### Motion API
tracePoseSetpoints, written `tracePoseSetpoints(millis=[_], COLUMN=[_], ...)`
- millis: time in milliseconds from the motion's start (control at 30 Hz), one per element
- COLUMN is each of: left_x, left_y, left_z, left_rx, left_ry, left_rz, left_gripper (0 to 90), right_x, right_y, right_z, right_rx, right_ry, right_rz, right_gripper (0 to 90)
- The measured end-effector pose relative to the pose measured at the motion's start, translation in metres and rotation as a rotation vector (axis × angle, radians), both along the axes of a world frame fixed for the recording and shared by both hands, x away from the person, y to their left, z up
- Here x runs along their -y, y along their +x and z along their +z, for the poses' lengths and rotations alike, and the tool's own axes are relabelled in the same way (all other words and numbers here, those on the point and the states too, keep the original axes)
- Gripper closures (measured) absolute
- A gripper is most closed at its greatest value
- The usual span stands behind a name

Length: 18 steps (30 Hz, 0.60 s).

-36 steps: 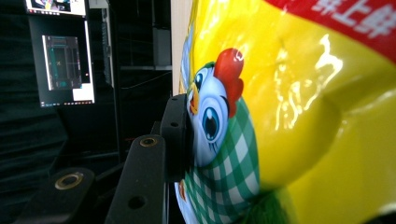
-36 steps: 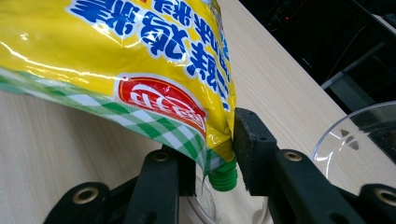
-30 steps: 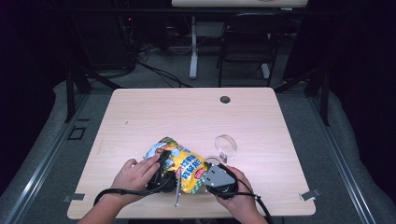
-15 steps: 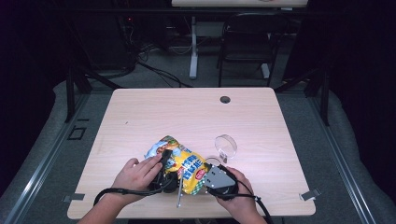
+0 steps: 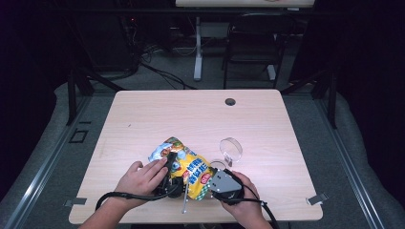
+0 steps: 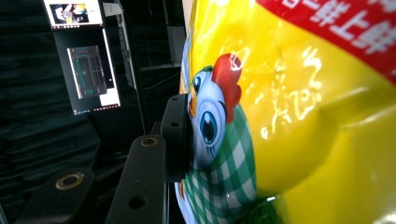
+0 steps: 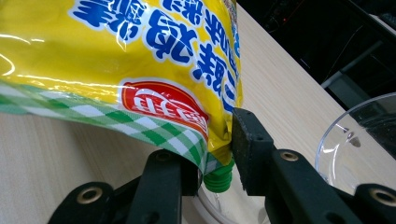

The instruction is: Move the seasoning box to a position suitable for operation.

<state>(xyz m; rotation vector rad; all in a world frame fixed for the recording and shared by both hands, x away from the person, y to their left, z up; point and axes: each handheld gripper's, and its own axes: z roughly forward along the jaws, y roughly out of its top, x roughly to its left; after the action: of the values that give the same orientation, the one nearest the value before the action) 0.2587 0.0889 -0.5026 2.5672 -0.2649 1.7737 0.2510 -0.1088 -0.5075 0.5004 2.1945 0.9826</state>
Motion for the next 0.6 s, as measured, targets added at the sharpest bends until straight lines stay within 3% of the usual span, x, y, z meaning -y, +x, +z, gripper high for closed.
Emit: tracePoseSetpoints(millis=[67, 233, 600], left_x=[0.0013, 0.002, 0.0032], left_y=[-0.0005, 0.0, -0.0005], left_z=[0.0018, 0.0017, 0.0054], left_rx=[-0.009, 0.013, 0.015], left_ry=[0.021, 0.026, 0.056], left_rz=[0.009, -0.003, 0.0], left_gripper=[66.6, 66.6, 66.6], right_x=[0.0003, 0.0014, 0.0017], right_y=[0.0002, 0.0006, 0.001], right_z=[-0.0003, -0.0004, -0.0003], right_rx=[-0.003, -0.005, -0.006], right_ry=[0.009, 0.014, 0.029], right_rz=[-0.001, -0.001, -0.001], right_gripper=[72.6, 72.6, 72.4])
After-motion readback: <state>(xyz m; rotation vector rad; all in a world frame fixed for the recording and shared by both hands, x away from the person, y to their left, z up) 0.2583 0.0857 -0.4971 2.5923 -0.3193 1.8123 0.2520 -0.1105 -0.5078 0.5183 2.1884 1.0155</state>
